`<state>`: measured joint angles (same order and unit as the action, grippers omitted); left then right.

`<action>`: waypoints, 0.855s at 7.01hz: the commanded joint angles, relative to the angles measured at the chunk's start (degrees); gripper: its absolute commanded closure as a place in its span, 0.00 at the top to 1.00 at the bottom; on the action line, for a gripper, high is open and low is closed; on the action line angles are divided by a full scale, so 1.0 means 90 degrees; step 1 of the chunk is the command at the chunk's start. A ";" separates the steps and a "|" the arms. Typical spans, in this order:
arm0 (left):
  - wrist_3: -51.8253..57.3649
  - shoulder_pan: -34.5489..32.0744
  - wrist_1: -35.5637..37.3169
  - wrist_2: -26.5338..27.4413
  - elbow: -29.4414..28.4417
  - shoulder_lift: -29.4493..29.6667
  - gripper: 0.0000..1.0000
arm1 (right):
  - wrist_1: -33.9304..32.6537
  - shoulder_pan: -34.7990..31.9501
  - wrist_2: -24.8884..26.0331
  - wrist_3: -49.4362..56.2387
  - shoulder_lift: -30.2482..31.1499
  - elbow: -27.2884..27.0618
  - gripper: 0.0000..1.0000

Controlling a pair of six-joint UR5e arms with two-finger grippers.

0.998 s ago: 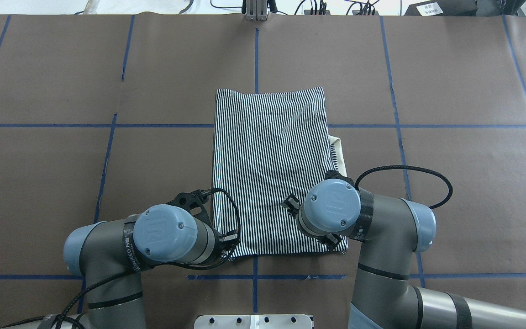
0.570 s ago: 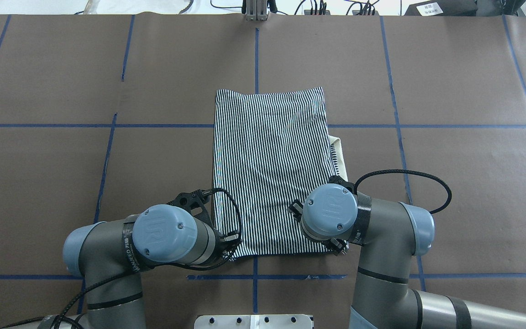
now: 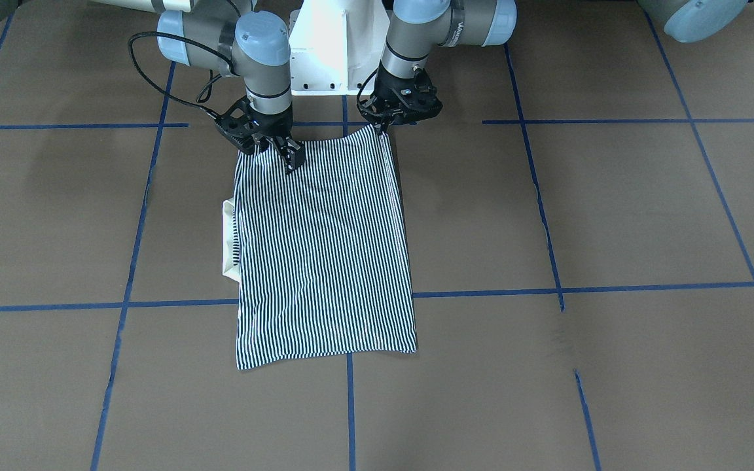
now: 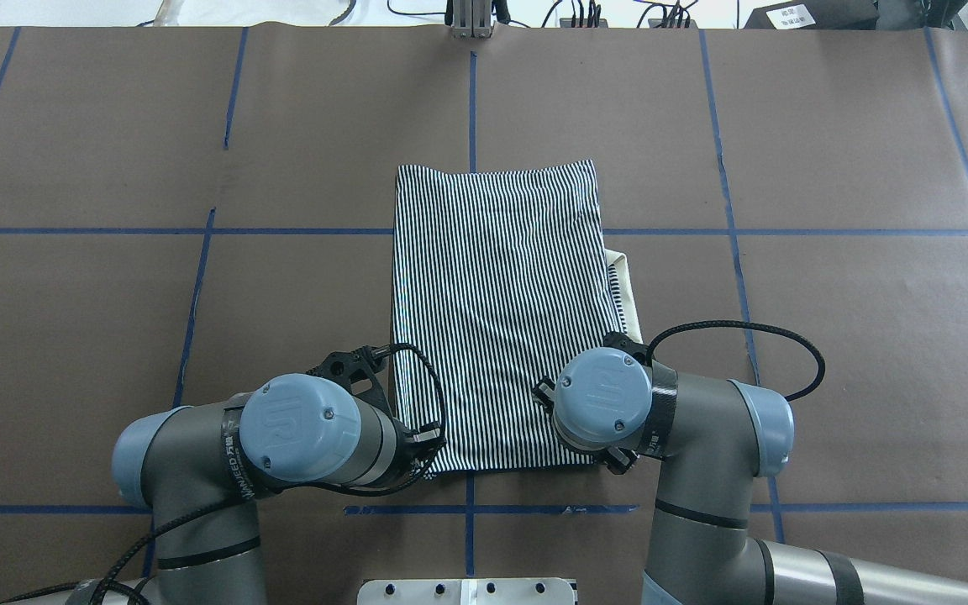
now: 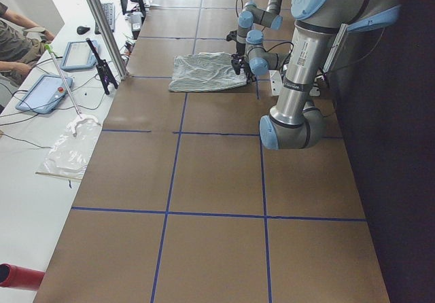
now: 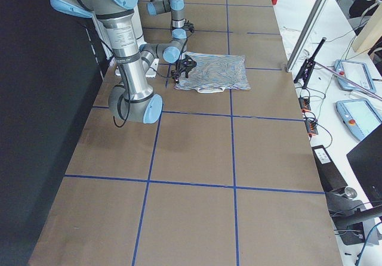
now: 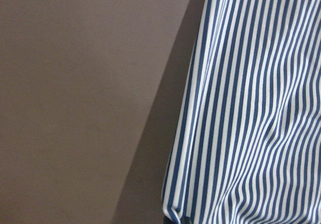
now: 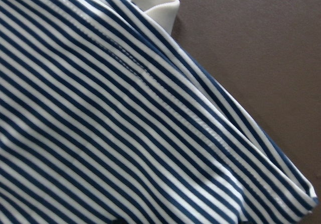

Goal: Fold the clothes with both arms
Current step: 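Hold both grippers at the shirt's near edge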

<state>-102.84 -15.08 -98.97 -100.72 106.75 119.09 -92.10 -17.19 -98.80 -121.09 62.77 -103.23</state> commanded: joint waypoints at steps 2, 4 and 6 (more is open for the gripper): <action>0.0001 -0.0014 0.0000 0.0000 0.0004 0.0000 0.00 | -0.0010 0.0006 -0.0008 0.0008 -0.0040 0.0005 0.00; 0.0001 -0.0024 0.0010 0.0000 0.0053 -0.0010 0.00 | -0.0020 0.0006 0.0001 -0.0002 -0.0050 -0.0034 0.00; -0.0008 -0.0014 0.0010 -0.0010 0.0073 0.0000 0.00 | -0.0020 0.0006 0.0001 -0.0012 -0.0050 -0.0034 0.00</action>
<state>-102.89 -15.26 -98.89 -100.74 107.30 119.07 -92.23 -17.14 -98.80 -121.13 62.31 -103.52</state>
